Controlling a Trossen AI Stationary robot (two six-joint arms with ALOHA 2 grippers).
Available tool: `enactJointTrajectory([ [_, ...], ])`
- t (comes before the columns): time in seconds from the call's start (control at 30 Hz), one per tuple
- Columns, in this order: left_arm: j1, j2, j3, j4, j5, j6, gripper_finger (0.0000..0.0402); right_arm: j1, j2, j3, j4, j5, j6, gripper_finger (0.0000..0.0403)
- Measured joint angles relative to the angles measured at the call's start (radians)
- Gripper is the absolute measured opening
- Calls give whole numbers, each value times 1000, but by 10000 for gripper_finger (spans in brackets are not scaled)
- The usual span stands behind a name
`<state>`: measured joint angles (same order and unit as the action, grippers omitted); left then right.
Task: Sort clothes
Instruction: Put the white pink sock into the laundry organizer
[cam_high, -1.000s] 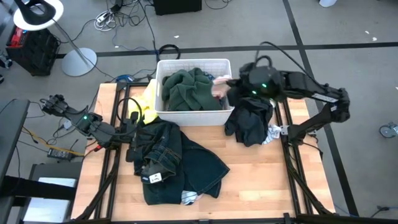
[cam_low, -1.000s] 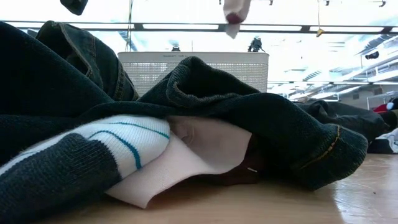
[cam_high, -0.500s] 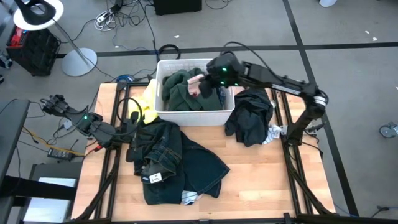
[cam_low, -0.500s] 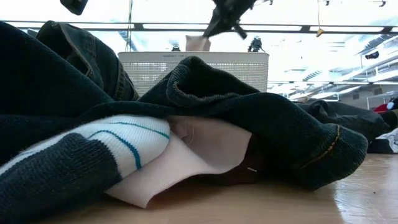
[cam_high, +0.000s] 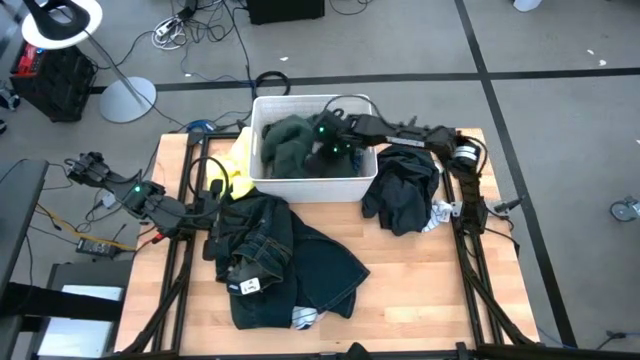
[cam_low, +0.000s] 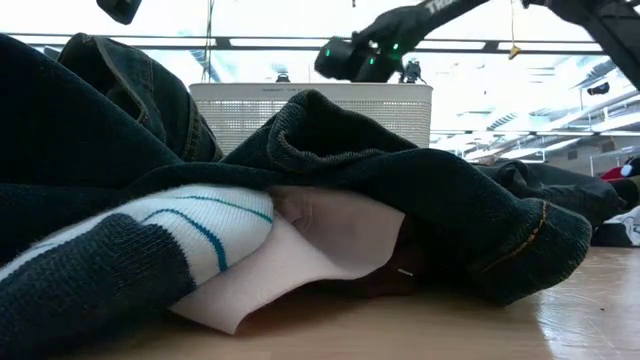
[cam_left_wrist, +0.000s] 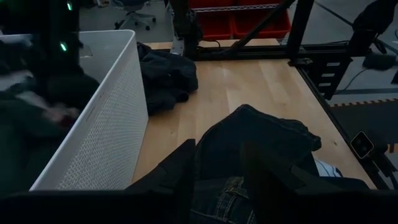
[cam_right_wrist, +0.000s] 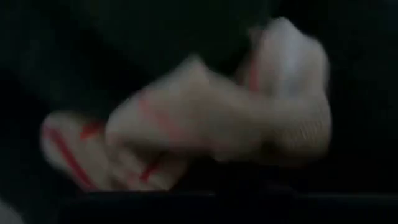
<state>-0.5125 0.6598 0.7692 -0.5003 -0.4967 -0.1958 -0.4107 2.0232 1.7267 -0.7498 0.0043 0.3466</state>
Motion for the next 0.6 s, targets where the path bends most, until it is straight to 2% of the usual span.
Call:
enactJointTrajectory([
  [0.27,0,0,0,-1,0,0,133,1,24,0,-26,-27,-1,14],
  [0.6,0,0,0,-2,0,0,133,0,-160,0,-9,-59,-10,92],
])
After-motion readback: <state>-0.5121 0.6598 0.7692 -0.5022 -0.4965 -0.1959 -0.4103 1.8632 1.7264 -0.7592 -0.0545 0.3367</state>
